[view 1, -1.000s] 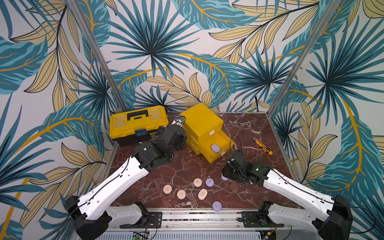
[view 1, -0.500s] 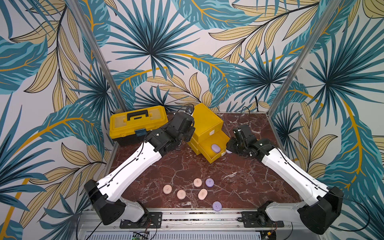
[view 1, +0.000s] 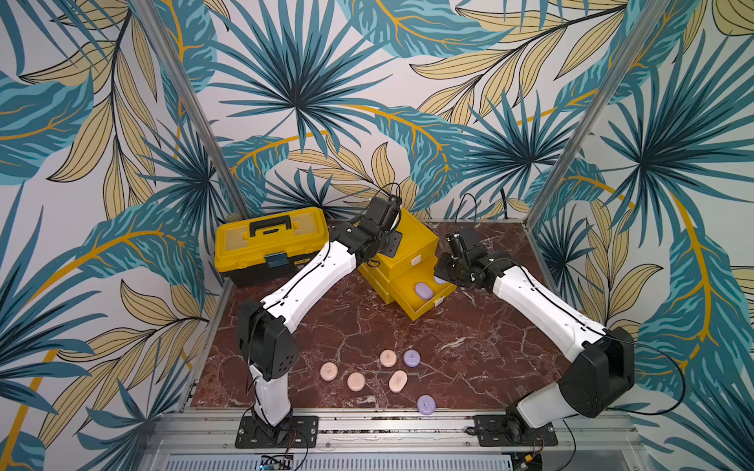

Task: Put the bluetooth earphones in the drawer according to color
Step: Place the bluetooth earphone in the drawer.

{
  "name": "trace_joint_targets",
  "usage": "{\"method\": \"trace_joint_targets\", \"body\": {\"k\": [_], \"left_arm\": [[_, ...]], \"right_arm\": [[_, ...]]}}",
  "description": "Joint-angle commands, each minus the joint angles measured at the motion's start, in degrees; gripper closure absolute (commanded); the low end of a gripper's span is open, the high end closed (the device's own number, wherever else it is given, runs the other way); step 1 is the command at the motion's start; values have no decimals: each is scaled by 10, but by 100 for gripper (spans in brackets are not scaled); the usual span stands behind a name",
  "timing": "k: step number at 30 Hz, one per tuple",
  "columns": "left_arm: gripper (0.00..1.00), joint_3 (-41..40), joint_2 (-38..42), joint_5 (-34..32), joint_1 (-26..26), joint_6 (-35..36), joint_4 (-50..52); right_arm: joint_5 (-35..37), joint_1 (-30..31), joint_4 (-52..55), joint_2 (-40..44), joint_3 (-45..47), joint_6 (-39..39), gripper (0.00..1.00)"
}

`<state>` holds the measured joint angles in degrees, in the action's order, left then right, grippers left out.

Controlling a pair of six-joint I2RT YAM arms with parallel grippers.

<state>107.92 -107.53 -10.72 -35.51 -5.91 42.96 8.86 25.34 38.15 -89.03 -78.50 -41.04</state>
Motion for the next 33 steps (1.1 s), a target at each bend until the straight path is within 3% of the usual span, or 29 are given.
{"method": "trace_joint_targets", "body": {"k": [1, 9, 25, 33], "left_arm": [[49, 33, -3, 22, 5, -10, -2], [51, 50, -30, 31, 7, -9, 10], [51, 62, -51, 36, 8, 0, 17], [51, 60, -49, 38, 8, 0, 14]], "right_arm": [[-8, -4, -11, -24, -13, 13, 73], [-12, -8, -14, -56, -10, 16, 73], [-4, -13, 7, -5, 53, 25, 74], [-3, -14, 7, -32, 22, 30, 74]]}}
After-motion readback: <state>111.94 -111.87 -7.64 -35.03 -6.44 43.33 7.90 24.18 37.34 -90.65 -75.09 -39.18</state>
